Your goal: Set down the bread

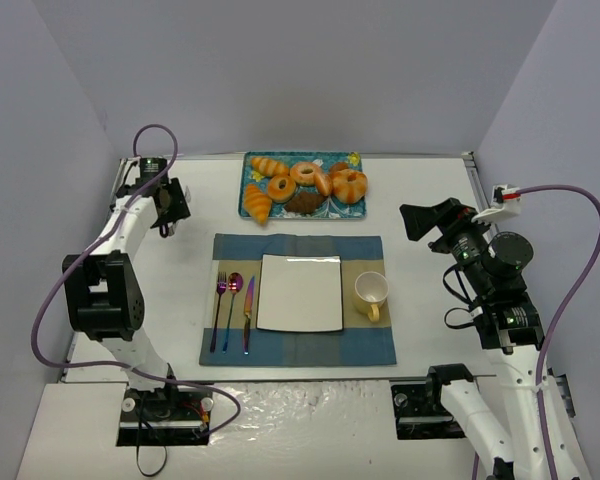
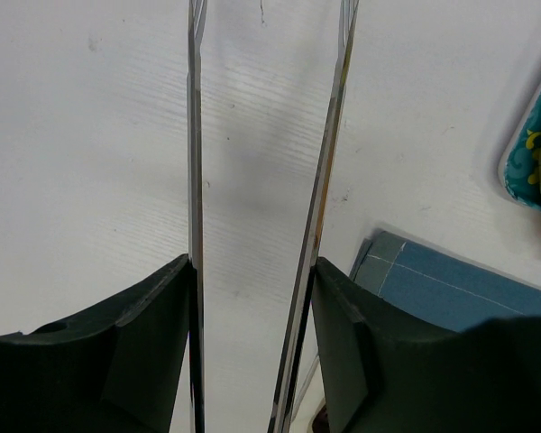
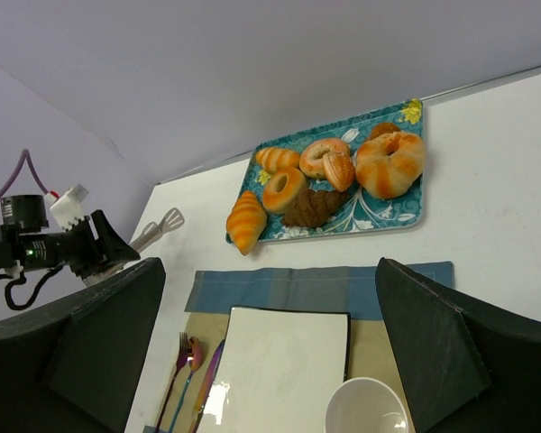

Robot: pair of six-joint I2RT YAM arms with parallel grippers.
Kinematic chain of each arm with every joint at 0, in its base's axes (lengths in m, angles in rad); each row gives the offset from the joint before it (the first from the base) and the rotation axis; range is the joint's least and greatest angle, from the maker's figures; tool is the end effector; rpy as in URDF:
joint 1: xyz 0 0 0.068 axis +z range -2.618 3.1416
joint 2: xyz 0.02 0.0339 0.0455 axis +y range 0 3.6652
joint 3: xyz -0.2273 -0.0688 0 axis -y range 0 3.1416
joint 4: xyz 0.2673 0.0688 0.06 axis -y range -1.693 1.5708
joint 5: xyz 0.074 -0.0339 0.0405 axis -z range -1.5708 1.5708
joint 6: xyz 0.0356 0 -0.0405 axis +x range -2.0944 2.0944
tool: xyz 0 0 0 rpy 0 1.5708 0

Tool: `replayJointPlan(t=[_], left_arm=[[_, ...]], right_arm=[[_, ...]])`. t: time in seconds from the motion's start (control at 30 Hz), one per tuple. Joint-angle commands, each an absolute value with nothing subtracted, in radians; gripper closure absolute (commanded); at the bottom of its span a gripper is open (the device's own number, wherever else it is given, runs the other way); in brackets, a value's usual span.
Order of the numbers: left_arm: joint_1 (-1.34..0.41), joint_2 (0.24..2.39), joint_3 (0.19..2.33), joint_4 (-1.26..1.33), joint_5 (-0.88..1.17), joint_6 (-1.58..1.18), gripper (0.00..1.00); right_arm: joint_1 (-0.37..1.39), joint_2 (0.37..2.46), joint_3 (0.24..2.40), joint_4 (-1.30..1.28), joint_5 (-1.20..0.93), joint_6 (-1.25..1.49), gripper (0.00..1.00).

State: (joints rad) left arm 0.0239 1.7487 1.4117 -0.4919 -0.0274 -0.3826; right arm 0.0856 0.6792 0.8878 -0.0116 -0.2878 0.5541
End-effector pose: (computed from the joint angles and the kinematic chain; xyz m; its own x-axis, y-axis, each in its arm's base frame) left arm 0.4062 0.0107 0.2247 -0.6679 -0.3893 -0.6344 -0.3145 0.9201 -0.2335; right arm 0.1967 0.0270 0.3915 -0.0232 0.5044 -0.8632 -0.4082 0.7834 0.4688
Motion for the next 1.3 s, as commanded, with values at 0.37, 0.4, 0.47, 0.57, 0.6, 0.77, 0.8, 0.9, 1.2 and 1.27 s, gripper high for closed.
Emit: replayJointPlan(t=[0.37, 0.4, 0.47, 0.57, 0.6, 0.77, 0.8, 0.9, 1.2, 1.27], left_arm=[[-0.060, 1.592, 1.525, -0.535, -0.077, -0.369, 0.53], [-0.072, 1.587, 1.533, -0.538, -0.077, -0.365, 0.53], [-0.105, 1.576, 1.556, -0.550, -0.080, -0.356, 0.53], [-0.146, 1.573, 1.587, -0.572, -0.079, -0.343, 0.53], [-0.161, 1.572, 1.596, -0.577, -0.080, -0.339, 0.53], [-0.216, 1.573, 1.615, -0.589, -0.068, -0.331, 0.53], [-0.229, 1.573, 1.615, -0.588, -0.066, -0.331, 0.53], [-0.262, 1.569, 1.617, -0.588, -0.066, -0.330, 0.54], [-0.336, 1.585, 1.620, -0.588, -0.077, -0.316, 0.54], [-0.352, 1.593, 1.621, -0.589, -0.081, -0.314, 0.54]], right_arm=[[0.083, 0.695, 0.881, 0.063, -0.308, 0.557, 0.00], [0.083, 0.697, 0.881, 0.064, -0.308, 0.557, 0.00], [0.083, 0.698, 0.881, 0.063, -0.307, 0.555, 0.00], [0.083, 0.701, 0.883, 0.063, -0.309, 0.554, 0.00], [0.083, 0.700, 0.885, 0.064, -0.310, 0.554, 0.00], [0.083, 0.699, 0.885, 0.063, -0.310, 0.555, 0.00], [0.083, 0.701, 0.886, 0.063, -0.311, 0.555, 0.00], [0.083, 0.707, 0.888, 0.063, -0.313, 0.554, 0.00], [0.083, 0.718, 0.893, 0.064, -0.320, 0.552, 0.00], [0.083, 0.721, 0.893, 0.064, -0.319, 0.552, 0.00]])
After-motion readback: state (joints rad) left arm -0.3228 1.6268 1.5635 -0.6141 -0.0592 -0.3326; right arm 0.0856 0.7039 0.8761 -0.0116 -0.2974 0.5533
